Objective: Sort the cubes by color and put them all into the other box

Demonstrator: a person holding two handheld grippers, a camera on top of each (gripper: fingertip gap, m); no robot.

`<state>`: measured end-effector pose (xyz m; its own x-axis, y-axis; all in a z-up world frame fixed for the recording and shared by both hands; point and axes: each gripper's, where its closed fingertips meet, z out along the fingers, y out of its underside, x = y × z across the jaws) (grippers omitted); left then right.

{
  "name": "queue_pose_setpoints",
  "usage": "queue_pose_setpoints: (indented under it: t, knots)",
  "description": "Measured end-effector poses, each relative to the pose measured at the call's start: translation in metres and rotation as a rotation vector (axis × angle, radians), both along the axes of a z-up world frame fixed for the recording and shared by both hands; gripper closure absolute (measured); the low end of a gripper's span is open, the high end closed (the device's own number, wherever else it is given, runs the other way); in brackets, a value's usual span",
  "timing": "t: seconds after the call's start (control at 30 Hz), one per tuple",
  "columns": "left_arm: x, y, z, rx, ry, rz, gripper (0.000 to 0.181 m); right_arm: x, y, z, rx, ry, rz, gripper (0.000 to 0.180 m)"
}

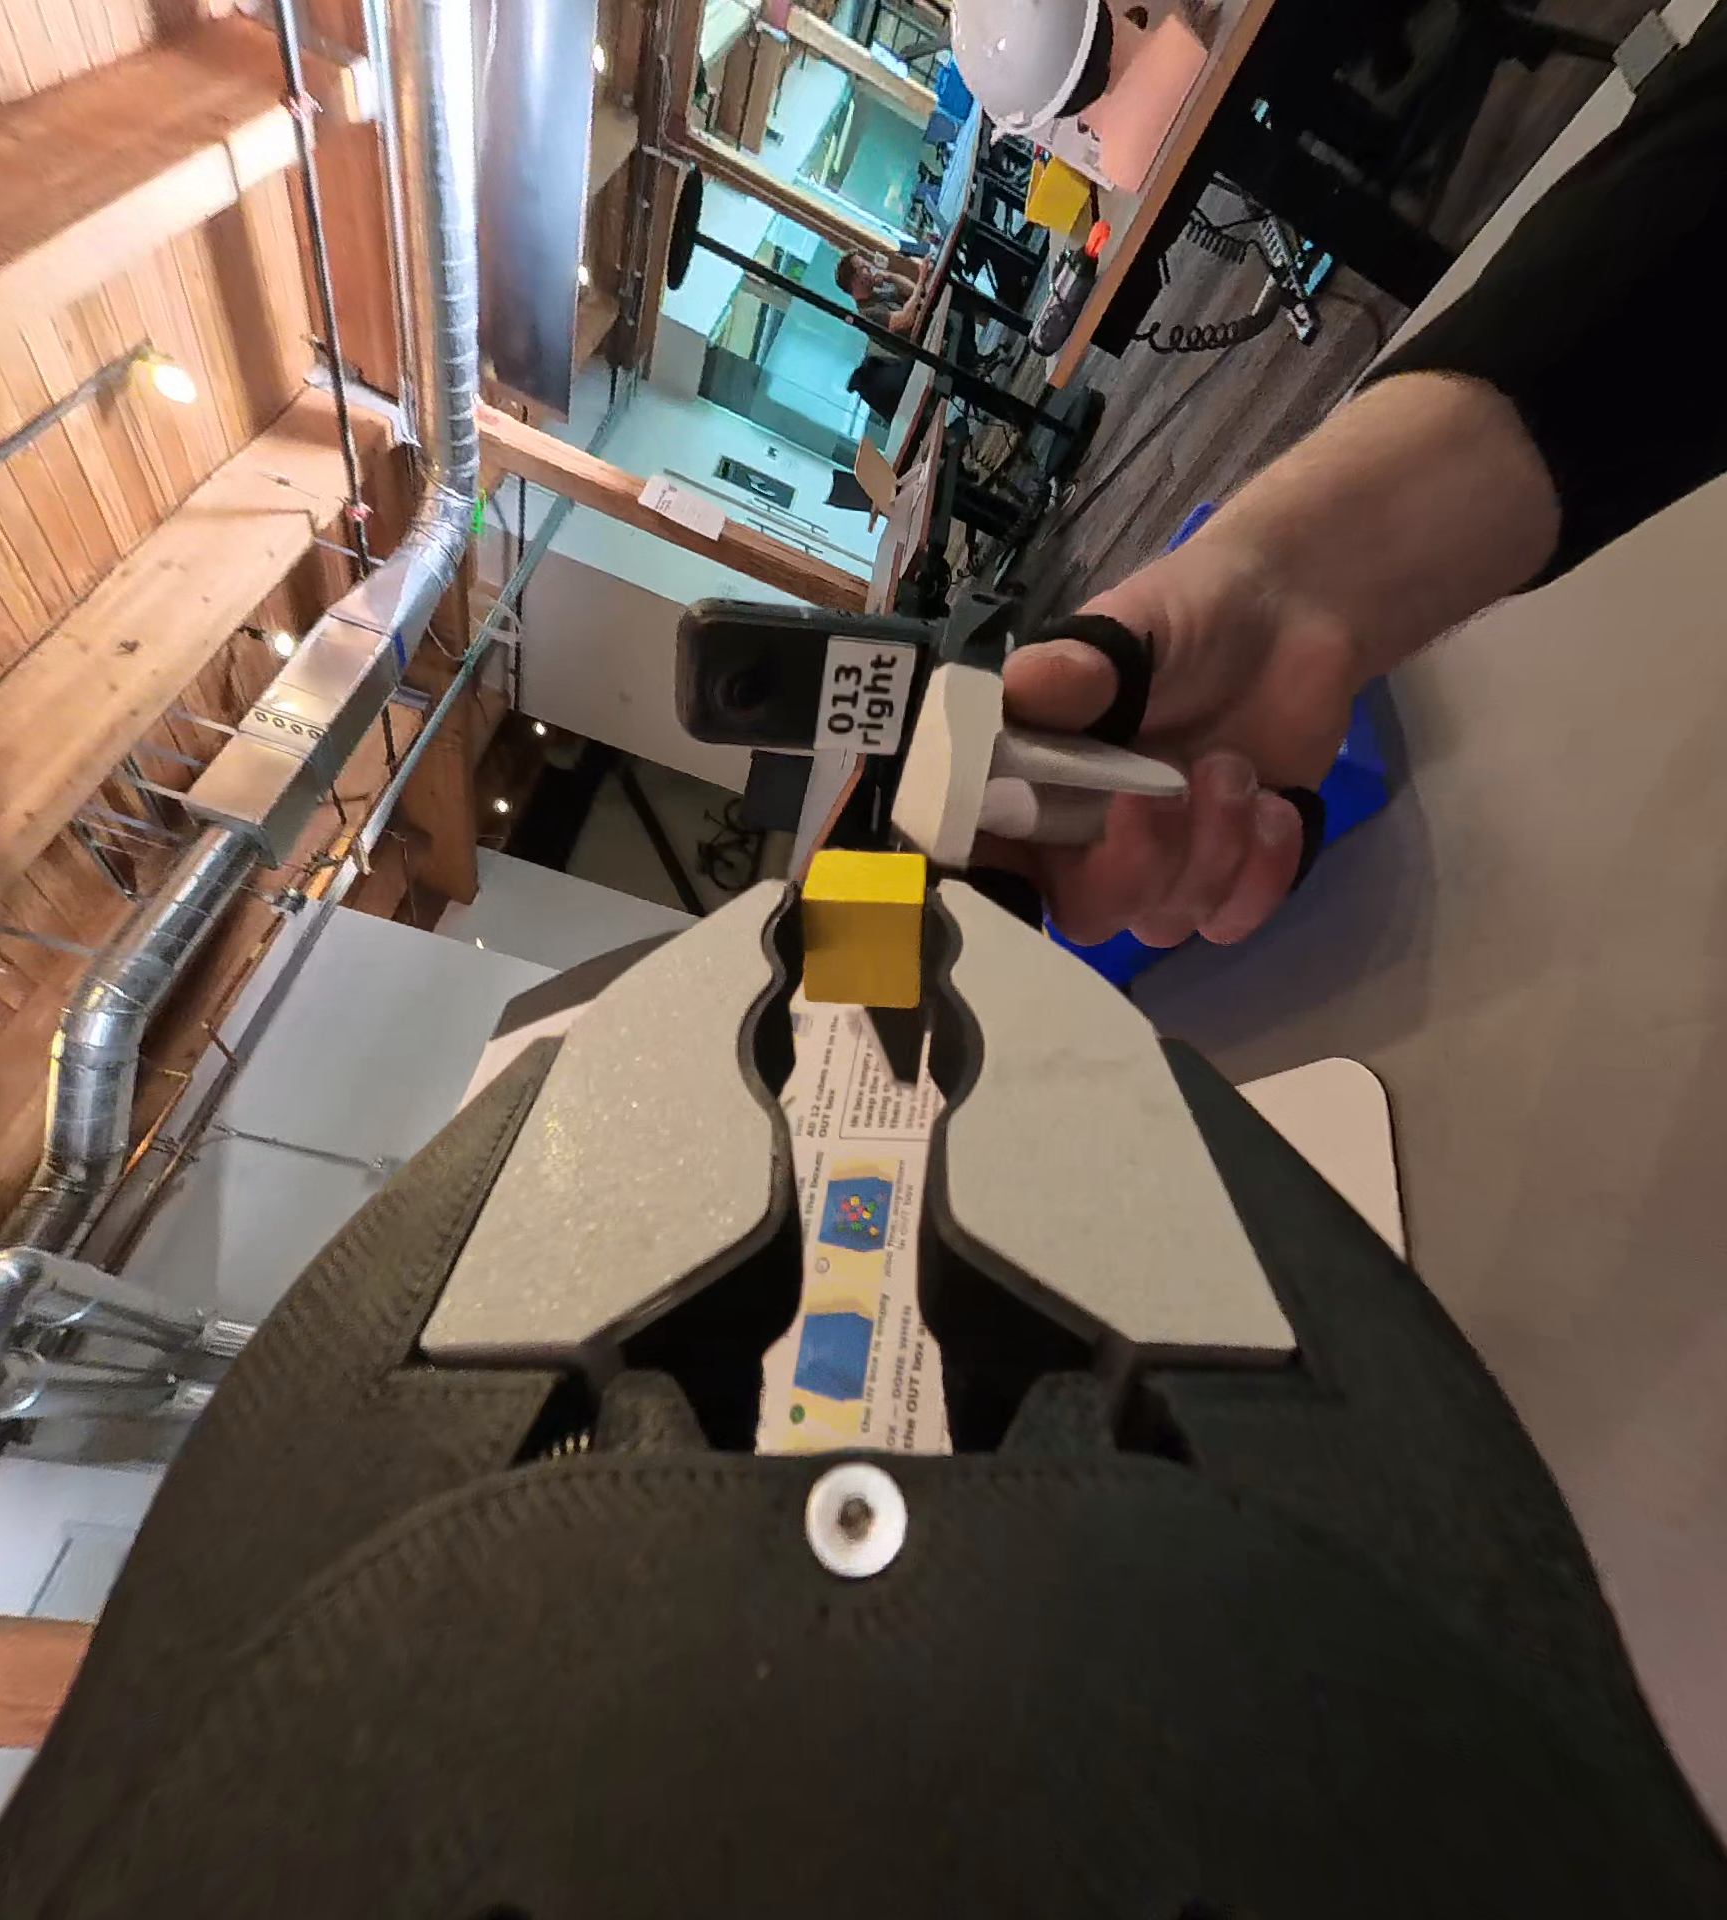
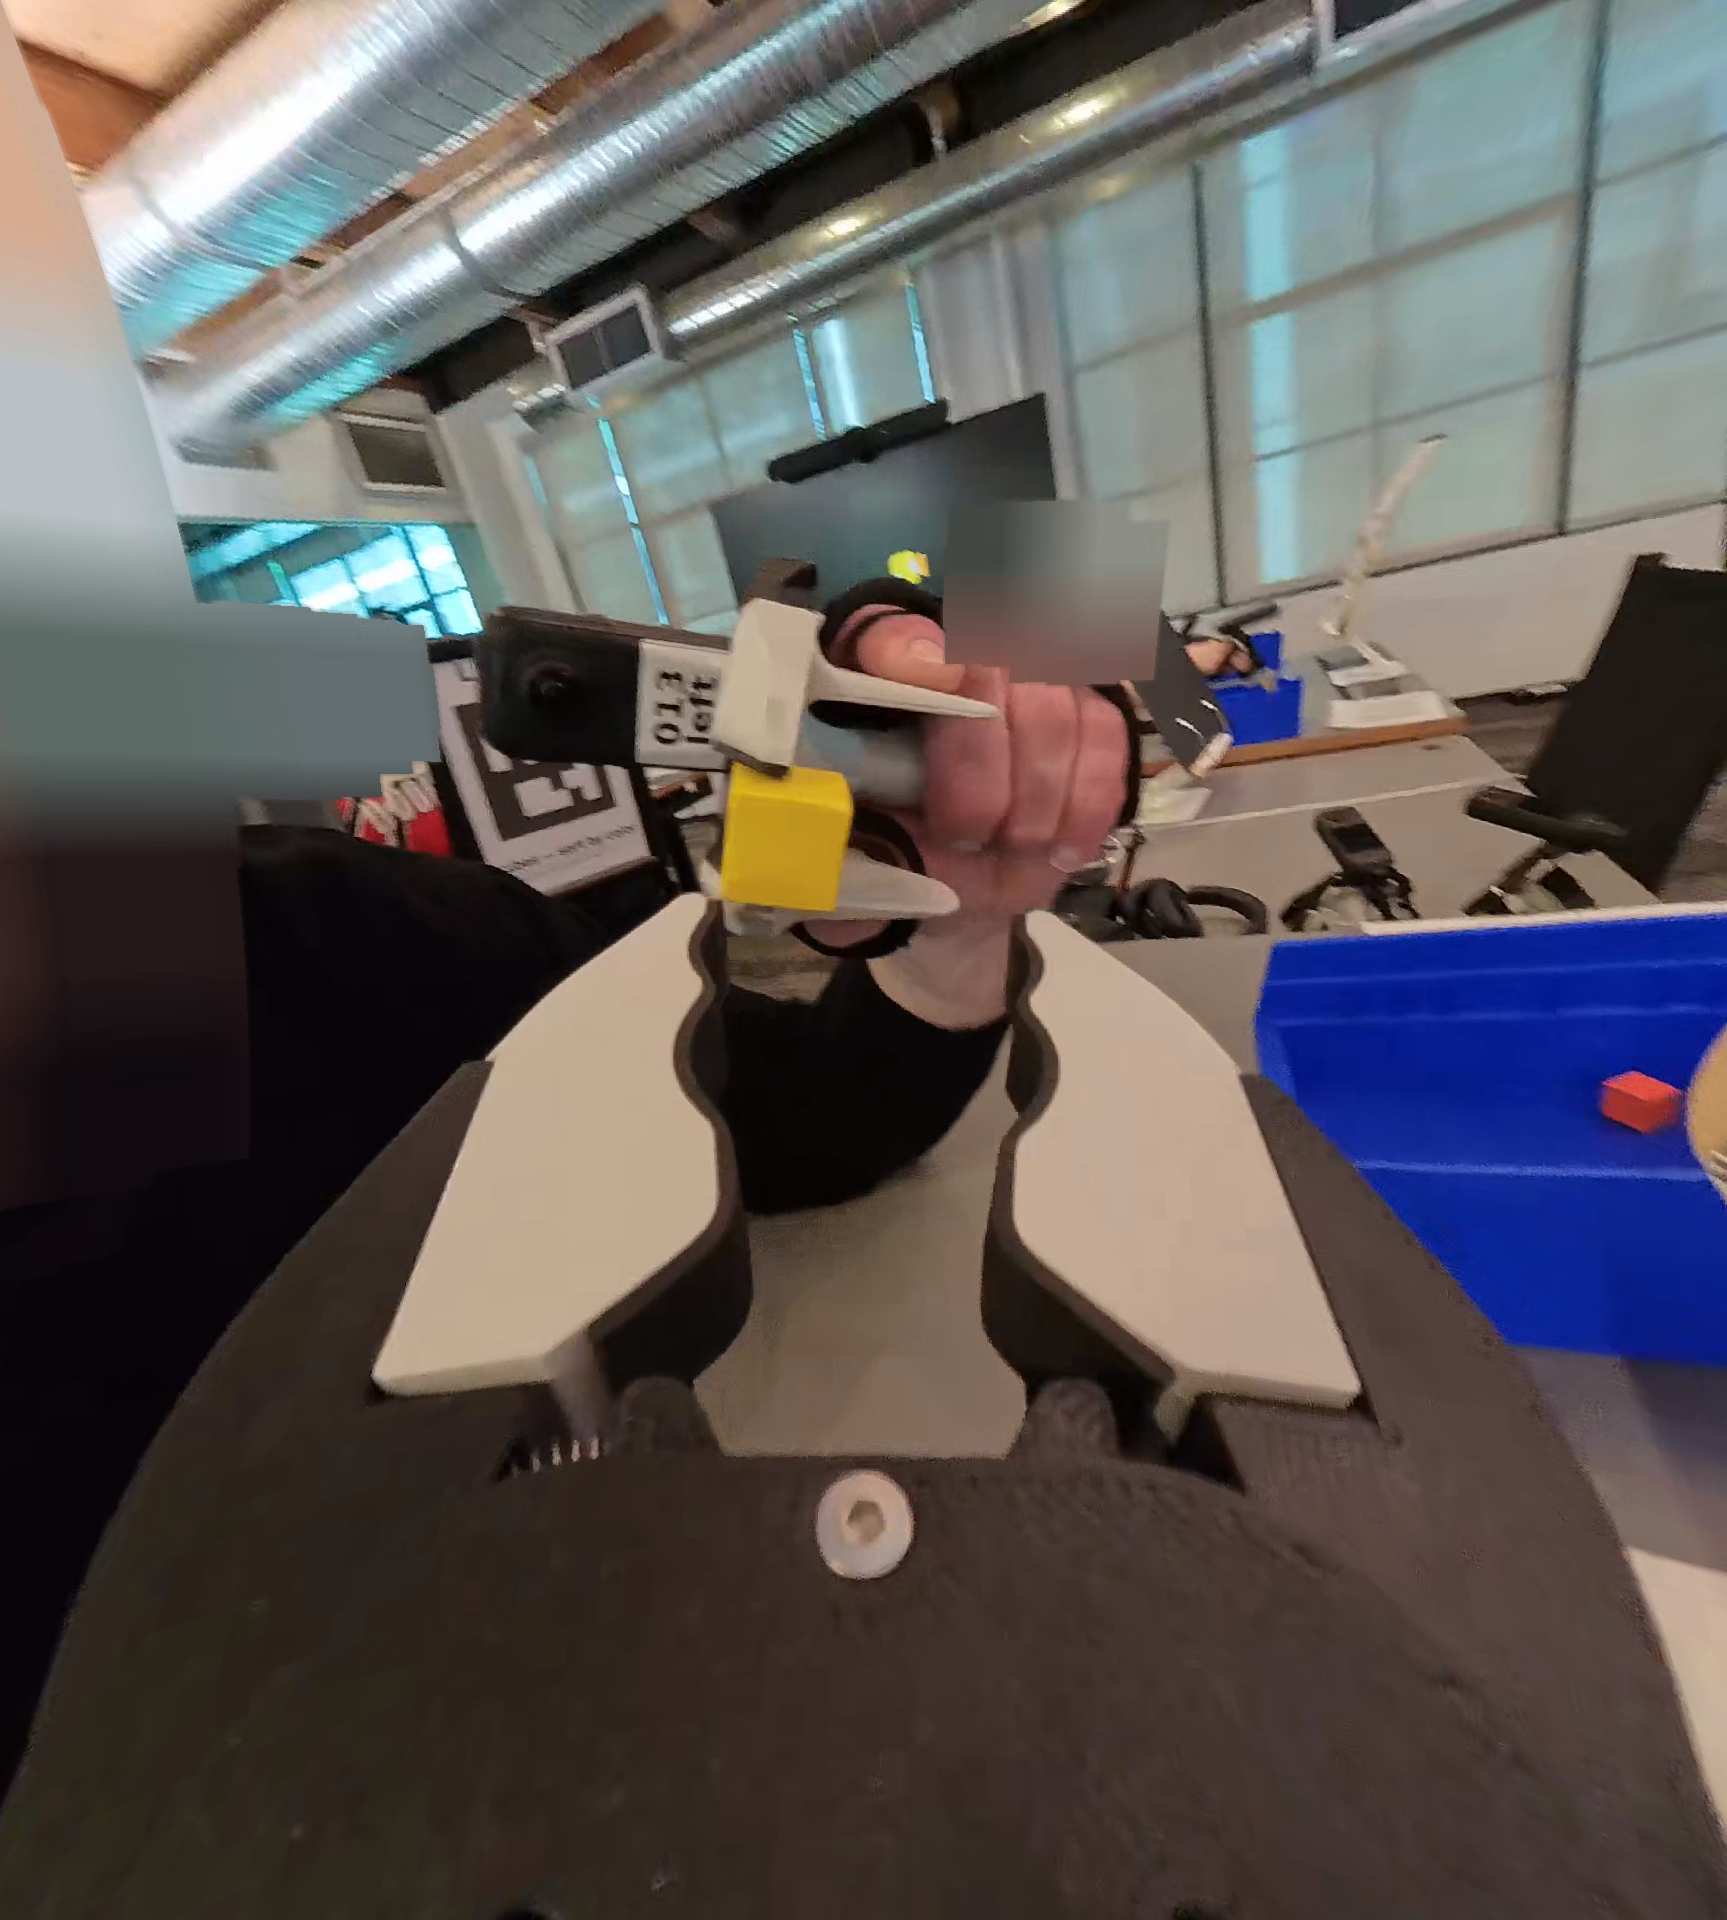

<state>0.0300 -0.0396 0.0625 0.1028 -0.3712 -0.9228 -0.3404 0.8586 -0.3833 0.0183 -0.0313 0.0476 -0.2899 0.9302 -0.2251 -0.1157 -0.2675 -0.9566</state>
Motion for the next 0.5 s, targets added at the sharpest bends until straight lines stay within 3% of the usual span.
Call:
queue_pose_setpoints:
  t: [0.27,0.37,0.4,0.5]
  knots:
    - [0.004,-0.007,-0.002,0.066,0.012,-0.014,0.159,0.000,-0.025,0.013,0.020,0.055,0.107,0.128]
    - [0.007,-0.012,-0.004,0.087,0.020,-0.029,0.159,-0.004,-0.031,0.012,0.017,0.060,0.137,0.142]
    - [0.008,-0.012,-0.006,0.091,0.030,-0.024,0.160,-0.004,-0.032,0.013,0.030,0.071,0.135,0.154]
    - [0.009,-0.012,-0.007,0.119,0.037,-0.008,0.159,-0.004,-0.030,0.014,0.066,0.085,0.096,0.156]
